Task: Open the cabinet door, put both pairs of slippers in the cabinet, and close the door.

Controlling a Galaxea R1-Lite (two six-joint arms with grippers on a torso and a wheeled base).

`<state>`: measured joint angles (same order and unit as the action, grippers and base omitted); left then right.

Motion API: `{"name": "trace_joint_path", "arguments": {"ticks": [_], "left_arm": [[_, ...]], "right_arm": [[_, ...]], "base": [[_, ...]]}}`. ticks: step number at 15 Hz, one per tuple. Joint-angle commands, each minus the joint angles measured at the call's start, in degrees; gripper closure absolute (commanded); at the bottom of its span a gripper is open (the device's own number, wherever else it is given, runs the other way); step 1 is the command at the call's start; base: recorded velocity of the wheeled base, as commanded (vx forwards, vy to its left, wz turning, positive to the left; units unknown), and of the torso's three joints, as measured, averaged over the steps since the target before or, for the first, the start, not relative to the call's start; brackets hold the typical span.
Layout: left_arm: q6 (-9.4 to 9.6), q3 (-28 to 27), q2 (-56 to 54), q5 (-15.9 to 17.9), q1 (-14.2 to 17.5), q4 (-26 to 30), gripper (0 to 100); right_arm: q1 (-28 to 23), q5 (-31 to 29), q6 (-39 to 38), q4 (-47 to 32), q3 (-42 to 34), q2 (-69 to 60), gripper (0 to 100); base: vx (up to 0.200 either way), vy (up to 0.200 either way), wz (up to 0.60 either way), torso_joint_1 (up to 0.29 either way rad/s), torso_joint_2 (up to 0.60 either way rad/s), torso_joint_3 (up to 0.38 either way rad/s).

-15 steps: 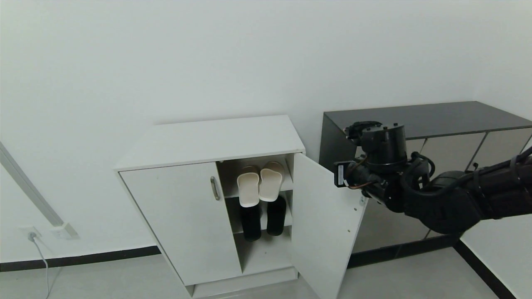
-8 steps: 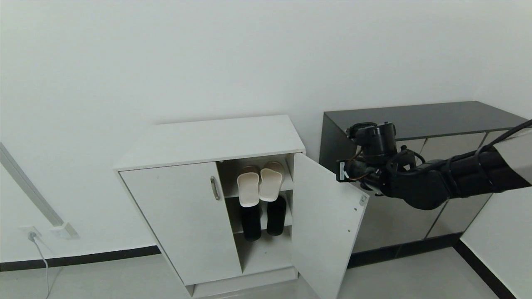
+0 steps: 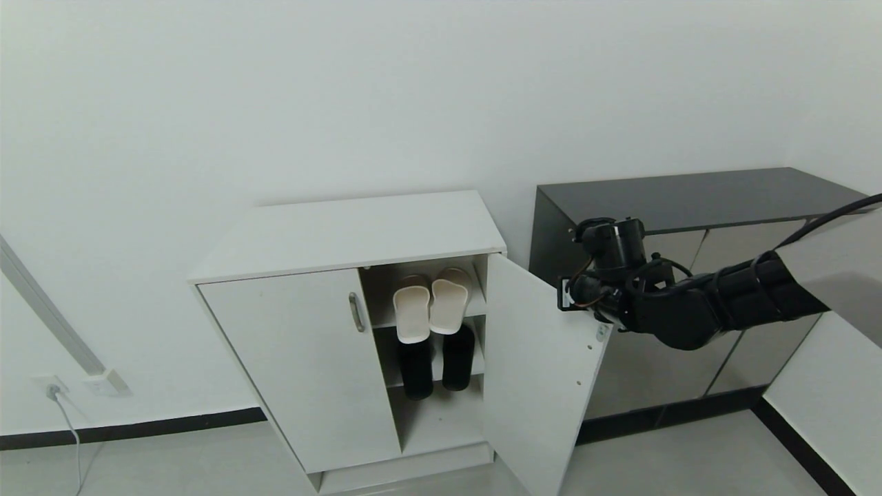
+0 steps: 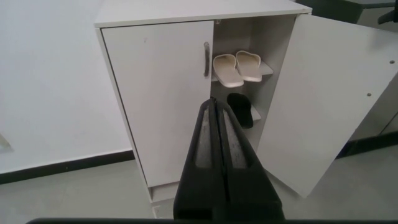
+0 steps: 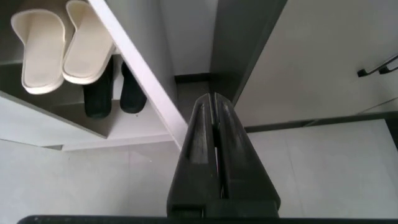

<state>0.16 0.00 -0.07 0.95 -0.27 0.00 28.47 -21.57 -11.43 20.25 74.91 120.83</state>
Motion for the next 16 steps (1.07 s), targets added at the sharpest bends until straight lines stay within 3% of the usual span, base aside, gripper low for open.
{"name": "trace_joint_path", "arguments": {"ticks": [1, 10, 16], "left_arm": [[-0.07, 0.0, 0.1, 0.0, 0.0, 0.0, 100], [0.02, 0.0, 0.1, 0.0, 0.0, 0.0, 100], [0.02, 0.0, 0.1, 0.0, 0.0, 0.0, 100]], "right_arm": [[-0.1, -0.2, 0.0, 0.0, 0.0, 0.6, 100], [3.6, -0.4, -0.2, 0.1, -3.7, -1.4, 100], [13.9, -1.5, -0.3, 4.5, -11.8, -6.2, 100]], "base": [[0.000, 0.000, 0.00, 0.000, 0.00, 0.000], [0.000, 0.000, 0.00, 0.000, 0.00, 0.000], [0.000, 0.000, 0.00, 0.000, 0.00, 0.000]]}}
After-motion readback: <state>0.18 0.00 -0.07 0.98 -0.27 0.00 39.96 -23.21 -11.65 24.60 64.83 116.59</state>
